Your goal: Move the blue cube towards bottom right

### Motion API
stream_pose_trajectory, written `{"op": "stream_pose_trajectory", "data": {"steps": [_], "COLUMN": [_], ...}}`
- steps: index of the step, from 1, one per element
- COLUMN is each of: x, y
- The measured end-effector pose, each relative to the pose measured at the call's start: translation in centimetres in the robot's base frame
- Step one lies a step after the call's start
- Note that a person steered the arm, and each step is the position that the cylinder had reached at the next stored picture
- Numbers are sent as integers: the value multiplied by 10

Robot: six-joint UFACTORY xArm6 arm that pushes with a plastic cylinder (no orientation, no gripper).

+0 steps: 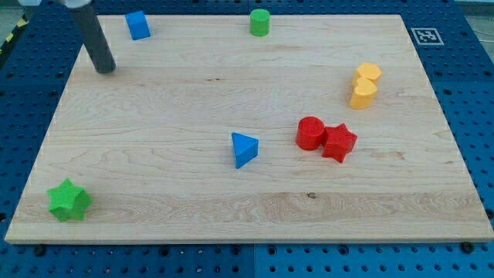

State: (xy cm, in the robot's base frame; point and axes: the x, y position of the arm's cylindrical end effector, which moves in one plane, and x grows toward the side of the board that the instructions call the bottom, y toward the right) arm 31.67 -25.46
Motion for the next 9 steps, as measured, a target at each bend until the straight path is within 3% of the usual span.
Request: {"op": "stream_pose_trajectory", "data": {"steps": [3, 4, 9], "x": [-117, -125, -83], "y": [-3, 16, 85]}}
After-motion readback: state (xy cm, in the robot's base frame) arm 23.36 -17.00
